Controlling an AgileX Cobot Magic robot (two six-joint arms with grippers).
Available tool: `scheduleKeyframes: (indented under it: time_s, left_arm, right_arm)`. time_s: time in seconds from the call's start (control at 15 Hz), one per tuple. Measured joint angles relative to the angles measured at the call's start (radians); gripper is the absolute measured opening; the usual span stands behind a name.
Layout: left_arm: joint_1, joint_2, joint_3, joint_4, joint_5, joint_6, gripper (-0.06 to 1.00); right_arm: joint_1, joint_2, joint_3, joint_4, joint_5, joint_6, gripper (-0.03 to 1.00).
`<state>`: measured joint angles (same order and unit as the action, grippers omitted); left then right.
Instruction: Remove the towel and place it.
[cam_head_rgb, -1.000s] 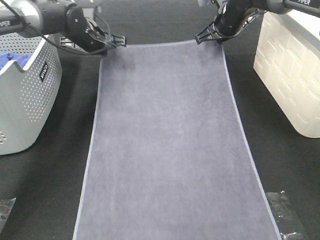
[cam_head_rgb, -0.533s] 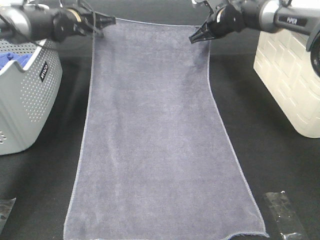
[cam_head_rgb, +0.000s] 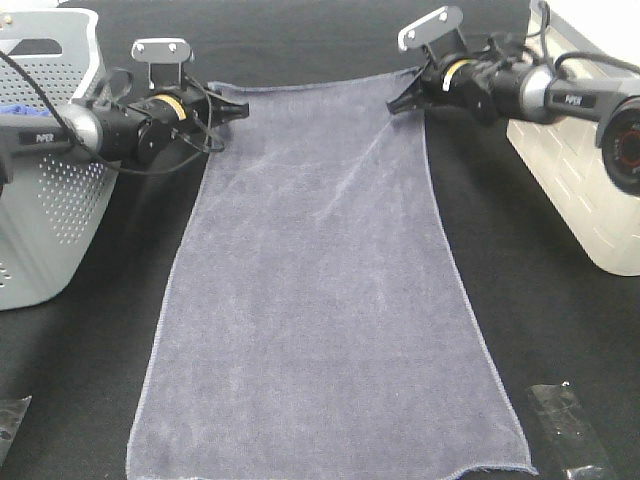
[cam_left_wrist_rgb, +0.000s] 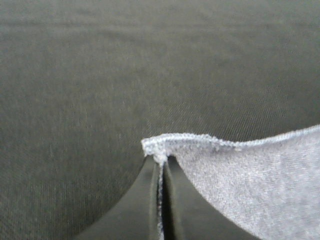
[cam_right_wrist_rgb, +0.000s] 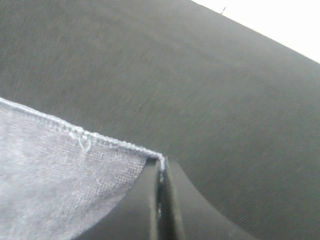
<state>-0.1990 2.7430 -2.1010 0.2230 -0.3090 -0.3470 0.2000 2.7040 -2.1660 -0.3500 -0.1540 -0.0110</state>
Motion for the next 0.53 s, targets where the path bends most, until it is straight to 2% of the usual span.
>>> scheduleKeyframes:
  time_s: [0.13, 0.2, 0.33, 0.4, 0.47, 0.53]
  left_arm:
    - [0.0, 0.005, 0.0, 0.0, 0.0, 0.0, 0.06]
    - [0.0, 0.005, 0.0, 0.0, -0.001, 0.0, 0.15]
    - [0.0, 0.001, 0.0, -0.012, -0.004, 0.0, 0.43]
    - [0.0, -0.007, 0.0, -0.021, -0.007, 0.0, 0.53]
    - [0.001, -0.023, 0.0, -0.036, -0.027, 0.0, 0.58]
    - [0.001, -0.033, 0.0, -0.041, -0.032, 0.0, 0.61]
  right_arm:
    - [0.0, 0.019, 0.001, 0.0, -0.005, 0.0, 0.04]
    - [0.0, 0.022, 0.001, 0.0, -0.005, 0.0, 0.12]
    - [0.0, 0.022, 0.001, 0.002, -0.005, 0.0, 0.39]
    - [0.0, 0.022, 0.001, 0.008, -0.003, 0.0, 0.52]
    - [0.0, 0.021, 0.001, 0.041, 0.028, 0.0, 0.69]
    - [0.0, 0.016, 0.001, 0.077, 0.068, 0.0, 0.73]
